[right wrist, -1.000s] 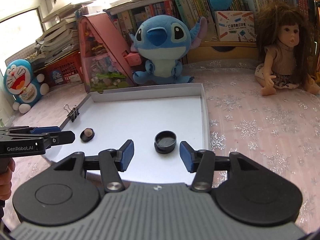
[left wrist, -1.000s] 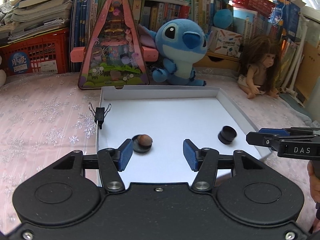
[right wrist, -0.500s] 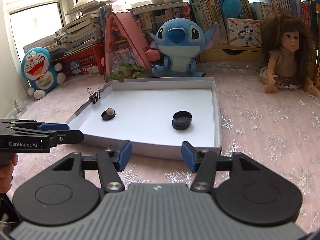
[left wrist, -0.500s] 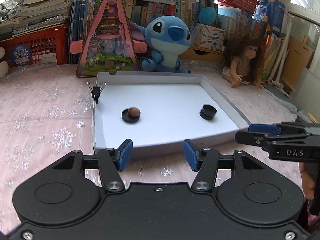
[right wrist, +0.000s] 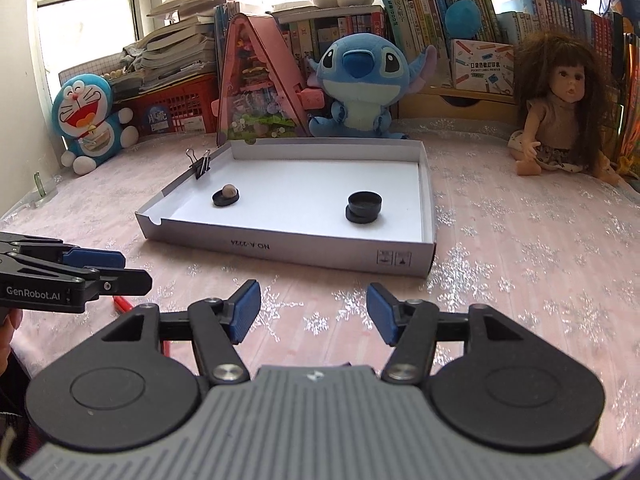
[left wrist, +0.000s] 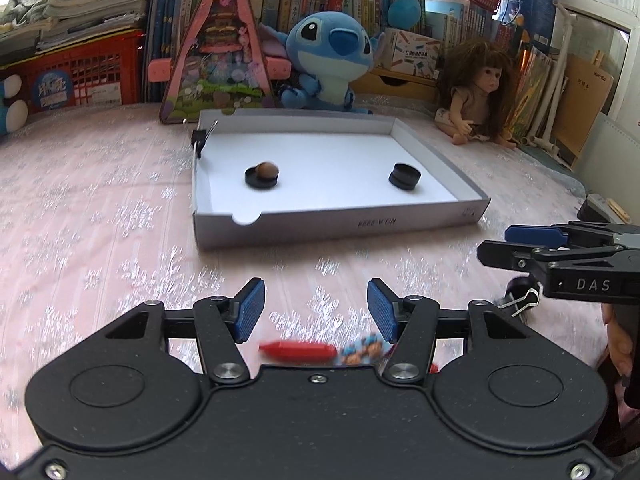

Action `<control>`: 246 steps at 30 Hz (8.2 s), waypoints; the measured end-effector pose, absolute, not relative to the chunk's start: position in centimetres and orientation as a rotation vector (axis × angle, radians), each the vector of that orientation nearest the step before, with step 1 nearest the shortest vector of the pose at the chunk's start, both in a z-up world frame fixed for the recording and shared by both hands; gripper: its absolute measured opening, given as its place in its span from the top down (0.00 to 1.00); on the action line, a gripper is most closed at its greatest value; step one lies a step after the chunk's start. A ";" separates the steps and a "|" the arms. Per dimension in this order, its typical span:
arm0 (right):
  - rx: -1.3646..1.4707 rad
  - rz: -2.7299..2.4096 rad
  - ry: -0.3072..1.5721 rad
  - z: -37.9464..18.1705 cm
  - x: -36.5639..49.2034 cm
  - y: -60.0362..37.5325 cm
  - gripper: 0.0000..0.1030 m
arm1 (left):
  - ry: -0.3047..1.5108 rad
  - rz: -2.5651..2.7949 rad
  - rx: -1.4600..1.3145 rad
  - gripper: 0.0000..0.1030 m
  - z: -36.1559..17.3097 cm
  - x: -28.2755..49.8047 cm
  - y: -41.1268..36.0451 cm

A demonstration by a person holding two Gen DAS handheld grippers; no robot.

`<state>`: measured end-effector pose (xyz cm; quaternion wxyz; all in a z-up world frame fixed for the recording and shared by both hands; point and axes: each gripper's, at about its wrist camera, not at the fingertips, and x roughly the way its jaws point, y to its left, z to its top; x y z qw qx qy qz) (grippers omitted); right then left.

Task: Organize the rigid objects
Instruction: 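Move the left gripper toward the red toy while the right gripper moves toward the binder clips, then grasp the red toy stick with the left gripper while the right gripper grasps a black round cap, then carry the red stick over the tray while the right gripper sets the black cap inside, then open the left gripper to drop the red stick beside the nut while the right gripper opens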

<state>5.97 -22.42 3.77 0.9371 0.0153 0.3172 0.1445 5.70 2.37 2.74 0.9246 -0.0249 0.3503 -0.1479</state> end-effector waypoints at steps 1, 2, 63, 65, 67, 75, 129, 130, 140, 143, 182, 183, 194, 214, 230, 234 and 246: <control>0.036 0.293 0.650 3.7 5.8 -22.5 0.30 | 0.721 -0.299 -0.050 0.47 2.6 5.5 2.5; 0.040 0.290 0.651 3.6 5.6 -22.6 0.30 | 0.722 -0.296 -0.049 0.47 2.5 5.4 2.6; -0.100 0.092 0.629 2.6 1.4 -27.5 0.29 | 0.734 -0.241 -0.009 0.48 0.7 4.3 3.0; -0.141 0.132 0.624 2.6 0.9 -26.6 0.29 | 0.734 -0.241 -0.009 0.49 0.7 4.3 3.0; -0.168 0.167 0.621 2.5 0.7 -25.7 0.29 | 0.734 -0.241 -0.008 0.49 0.7 4.3 3.0; -0.269 0.186 0.604 1.4 1.2 -22.8 0.32 | 0.728 -0.239 -0.003 0.54 0.8 4.3 3.0; -0.137 0.203 0.512 2.9 2.7 -21.7 0.63 | 0.609 -0.214 0.002 0.60 3.0 4.7 1.4; -0.135 0.202 0.511 3.0 2.8 -21.7 0.63 | 0.609 -0.214 0.000 0.60 3.1 4.8 1.4; -0.063 0.185 0.505 3.6 3.7 -22.4 0.63 | 0.590 -0.212 -0.019 0.60 4.1 5.5 1.7; -0.037 0.177 0.504 3.7 4.2 -22.7 0.63 | 0.586 -0.212 -0.021 0.60 4.4 5.8 1.7; 0.288 0.145 0.592 4.2 16.5 -25.2 0.63 | 0.668 -0.176 -0.098 0.60 4.4 20.6 1.6; 0.287 0.144 0.595 4.1 16.7 -25.1 0.63 | 0.671 -0.170 -0.094 0.60 4.1 20.8 1.6; 0.301 0.166 0.652 3.1 18.6 -24.6 0.63 | 0.684 -0.151 -0.048 0.60 2.7 21.5 0.9; 0.079 0.162 0.586 2.0 18.4 -20.9 0.63 | 0.678 -0.145 -0.006 0.59 1.4 21.4 0.3; 0.098 0.140 0.608 1.4 19.3 -21.1 0.60 | 0.682 -0.147 0.000 0.59 0.9 21.6 0.1; 0.091 0.148 0.617 1.4 19.4 -21.0 0.44 | 0.681 -0.151 0.002 0.59 1.0 21.6 0.0; 0.024 0.138 0.701 0.9 20.2 -19.8 0.59 | 0.678 -0.157 0.017 0.59 1.2 21.2 -0.3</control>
